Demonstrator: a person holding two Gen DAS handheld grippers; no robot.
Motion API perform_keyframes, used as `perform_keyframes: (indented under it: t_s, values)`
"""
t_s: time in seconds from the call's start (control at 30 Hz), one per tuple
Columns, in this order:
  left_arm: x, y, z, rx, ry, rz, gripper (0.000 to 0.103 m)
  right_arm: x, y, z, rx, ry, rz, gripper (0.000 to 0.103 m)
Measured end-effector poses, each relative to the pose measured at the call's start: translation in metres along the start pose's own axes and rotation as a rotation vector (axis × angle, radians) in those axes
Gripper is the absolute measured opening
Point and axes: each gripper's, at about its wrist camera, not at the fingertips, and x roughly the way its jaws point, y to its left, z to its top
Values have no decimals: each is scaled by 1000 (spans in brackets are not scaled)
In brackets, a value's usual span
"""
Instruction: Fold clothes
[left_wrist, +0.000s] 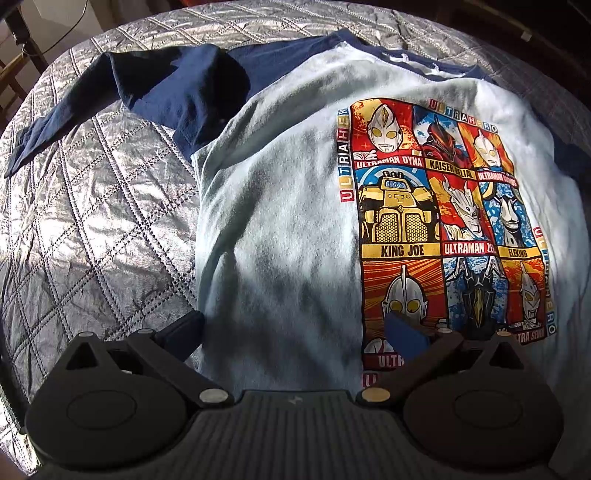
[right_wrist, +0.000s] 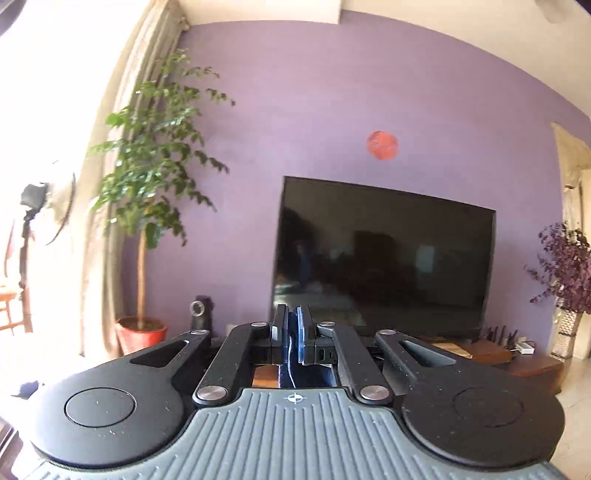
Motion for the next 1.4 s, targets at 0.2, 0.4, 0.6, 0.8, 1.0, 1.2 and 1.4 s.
perform_keyframes:
  t_s: [0.2,0.4,0.6,0.8,1.0,1.2,1.4]
  values:
    - [-1,3,-2,-11,6,-8,102,-29,10,6,-116,-97,-99,77]
    - [0,5,-2,-26,0,1,102,129,0,-7,-28,423,122,69]
    - [4,6,-1,-21,0,7,102,267,25,-86,-26,660,255,35]
    - [5,8,0,-3,-1,15,102,340,80,-160,-106,883,359,58]
    - [7,12,-5,19,-14,-1,103,364,84,-195,-34,922,331,38]
    - [7,12,-7,23,-22,-2,103,377,84,-174,-8,862,280,8]
    - [7,12,-9,25,-34,-3,103,370,60,-156,-110,775,54,28]
